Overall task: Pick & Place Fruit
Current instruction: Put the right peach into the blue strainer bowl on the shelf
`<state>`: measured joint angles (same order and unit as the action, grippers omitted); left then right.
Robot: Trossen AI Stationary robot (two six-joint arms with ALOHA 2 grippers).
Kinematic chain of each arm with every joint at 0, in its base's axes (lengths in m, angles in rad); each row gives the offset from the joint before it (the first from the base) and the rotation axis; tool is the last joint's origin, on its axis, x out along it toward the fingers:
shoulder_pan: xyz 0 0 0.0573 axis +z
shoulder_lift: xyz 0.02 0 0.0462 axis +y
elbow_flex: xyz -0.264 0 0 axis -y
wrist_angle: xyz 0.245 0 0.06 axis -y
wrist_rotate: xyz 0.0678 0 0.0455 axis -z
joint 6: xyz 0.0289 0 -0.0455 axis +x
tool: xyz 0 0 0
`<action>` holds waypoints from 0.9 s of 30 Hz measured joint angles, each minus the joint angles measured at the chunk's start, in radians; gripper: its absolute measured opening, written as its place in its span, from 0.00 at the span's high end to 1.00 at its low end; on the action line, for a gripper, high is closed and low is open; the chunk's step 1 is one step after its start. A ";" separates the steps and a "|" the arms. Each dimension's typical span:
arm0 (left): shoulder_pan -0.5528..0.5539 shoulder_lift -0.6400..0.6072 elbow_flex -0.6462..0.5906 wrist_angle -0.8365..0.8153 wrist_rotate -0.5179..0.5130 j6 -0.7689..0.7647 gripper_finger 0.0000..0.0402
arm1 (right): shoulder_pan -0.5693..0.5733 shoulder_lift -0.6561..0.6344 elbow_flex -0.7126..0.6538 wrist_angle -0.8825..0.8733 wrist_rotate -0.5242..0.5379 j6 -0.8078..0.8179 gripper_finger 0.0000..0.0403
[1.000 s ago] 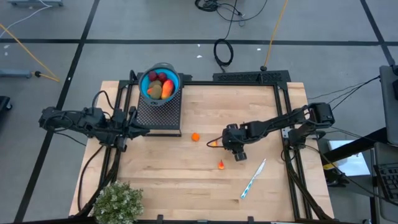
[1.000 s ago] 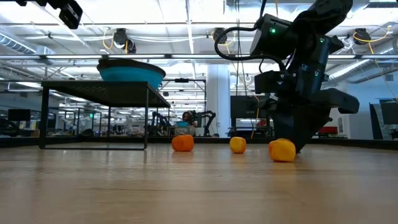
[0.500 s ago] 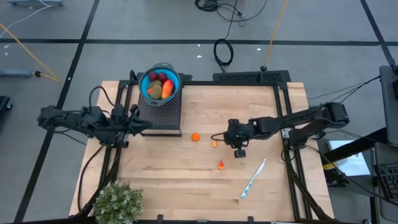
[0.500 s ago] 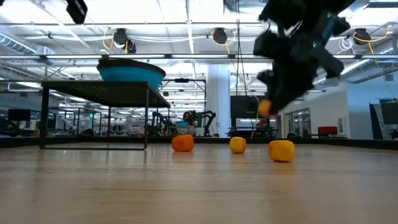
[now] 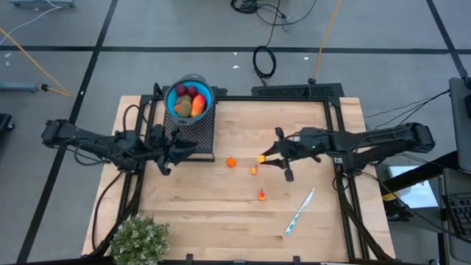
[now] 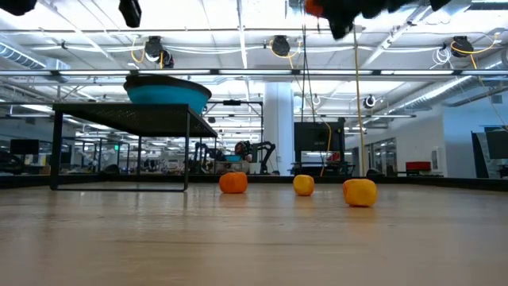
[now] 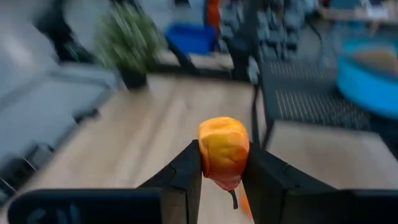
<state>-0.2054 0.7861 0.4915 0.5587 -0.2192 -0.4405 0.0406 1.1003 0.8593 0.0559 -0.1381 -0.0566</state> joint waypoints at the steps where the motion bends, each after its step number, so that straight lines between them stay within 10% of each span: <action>1: 0.000 0.014 0.000 0.016 0.000 -0.016 0.59 | 0.000 -0.013 0.000 0.028 -0.023 0.010 0.78; 15: -0.041 0.154 0.001 0.201 0.000 -0.172 0.59 | -0.001 -0.066 0.000 0.373 -0.565 0.215 0.78; 27: -0.094 0.308 0.134 0.195 -0.054 -0.087 0.59 | 0.023 -0.050 0.002 0.341 -0.342 0.087 0.78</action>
<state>-0.2993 1.0942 0.6256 0.7537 -0.2734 -0.5272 0.0641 1.0501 0.8608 0.3967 -0.4802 0.0300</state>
